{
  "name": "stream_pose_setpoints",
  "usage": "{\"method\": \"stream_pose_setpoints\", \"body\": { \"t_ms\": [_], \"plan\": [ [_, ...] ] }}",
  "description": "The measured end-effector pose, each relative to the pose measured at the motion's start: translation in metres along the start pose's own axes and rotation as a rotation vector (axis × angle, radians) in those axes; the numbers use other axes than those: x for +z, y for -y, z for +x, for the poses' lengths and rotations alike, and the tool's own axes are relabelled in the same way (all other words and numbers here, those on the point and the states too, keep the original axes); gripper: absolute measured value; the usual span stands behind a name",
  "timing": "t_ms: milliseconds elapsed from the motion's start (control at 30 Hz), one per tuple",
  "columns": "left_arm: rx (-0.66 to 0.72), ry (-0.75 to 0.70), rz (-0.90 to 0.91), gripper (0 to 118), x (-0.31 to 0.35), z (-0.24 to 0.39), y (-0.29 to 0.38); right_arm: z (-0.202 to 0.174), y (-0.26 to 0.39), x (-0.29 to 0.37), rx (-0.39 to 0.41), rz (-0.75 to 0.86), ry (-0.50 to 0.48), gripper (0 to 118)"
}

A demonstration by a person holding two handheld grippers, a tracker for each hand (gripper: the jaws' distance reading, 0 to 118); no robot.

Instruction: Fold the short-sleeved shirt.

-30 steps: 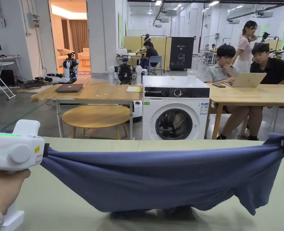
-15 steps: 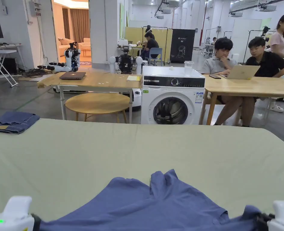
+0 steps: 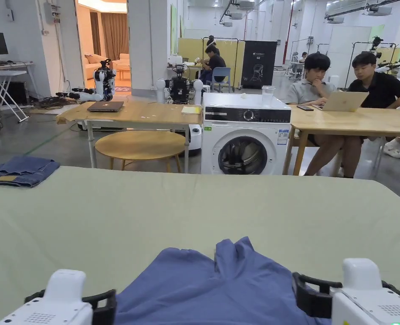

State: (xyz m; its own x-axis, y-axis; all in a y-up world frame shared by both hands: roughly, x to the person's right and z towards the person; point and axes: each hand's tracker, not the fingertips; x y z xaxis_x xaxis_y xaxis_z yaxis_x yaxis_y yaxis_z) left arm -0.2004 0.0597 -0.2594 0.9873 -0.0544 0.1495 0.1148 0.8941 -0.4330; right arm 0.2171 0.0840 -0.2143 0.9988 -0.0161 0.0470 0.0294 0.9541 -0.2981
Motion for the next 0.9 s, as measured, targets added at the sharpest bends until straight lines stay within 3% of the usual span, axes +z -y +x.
{"method": "stream_pose_setpoints", "body": {
  "t_ms": [33,100,133,167,200,267,367,467,667,700,767,800,900],
  "plan": [
    [0.005,-0.001,0.019,91,0.002,0.008,0.002,-0.011,-0.002,0.000,0.016,0.022,0.002,116],
    [0.000,0.001,0.047,86,0.007,0.018,0.006,-0.027,-0.002,0.002,0.015,0.040,-0.019,93],
    [-0.008,0.001,0.043,67,0.009,0.020,0.008,-0.033,-0.003,0.002,0.017,0.040,-0.014,69],
    [-0.023,-0.002,0.043,17,0.011,0.021,0.010,-0.038,-0.003,0.004,0.023,0.048,-0.023,15],
    [-0.034,-0.006,0.048,0,0.016,0.023,0.011,-0.043,-0.003,0.004,0.049,0.066,-0.013,0],
    [-0.048,-0.030,0.043,0,0.018,0.018,0.015,-0.050,-0.003,0.004,0.070,0.102,0.054,0],
    [0.045,-0.014,-0.026,0,0.014,-0.009,0.022,-0.043,-0.009,-0.002,-0.008,0.040,-0.057,0],
    [0.094,-0.087,-0.092,0,0.007,-0.046,0.037,-0.046,-0.003,-0.013,0.019,0.037,-0.027,0],
    [0.165,-0.070,-0.249,0,-0.022,-0.098,0.070,-0.055,0.009,-0.045,0.002,-0.036,-0.054,0],
    [0.156,-0.079,-0.259,23,-0.024,-0.098,0.071,-0.058,0.012,-0.049,0.002,-0.044,-0.055,0],
    [0.154,-0.071,-0.275,99,-0.035,-0.100,0.074,-0.059,0.011,-0.057,-0.005,-0.060,-0.063,0],
    [0.160,-0.061,-0.280,105,-0.041,-0.101,0.075,-0.059,0.010,-0.060,-0.005,-0.065,-0.062,0],
    [0.185,-0.061,-0.280,104,-0.062,-0.107,0.075,-0.062,0.010,-0.068,0.014,-0.075,-0.061,0]
  ]
}}
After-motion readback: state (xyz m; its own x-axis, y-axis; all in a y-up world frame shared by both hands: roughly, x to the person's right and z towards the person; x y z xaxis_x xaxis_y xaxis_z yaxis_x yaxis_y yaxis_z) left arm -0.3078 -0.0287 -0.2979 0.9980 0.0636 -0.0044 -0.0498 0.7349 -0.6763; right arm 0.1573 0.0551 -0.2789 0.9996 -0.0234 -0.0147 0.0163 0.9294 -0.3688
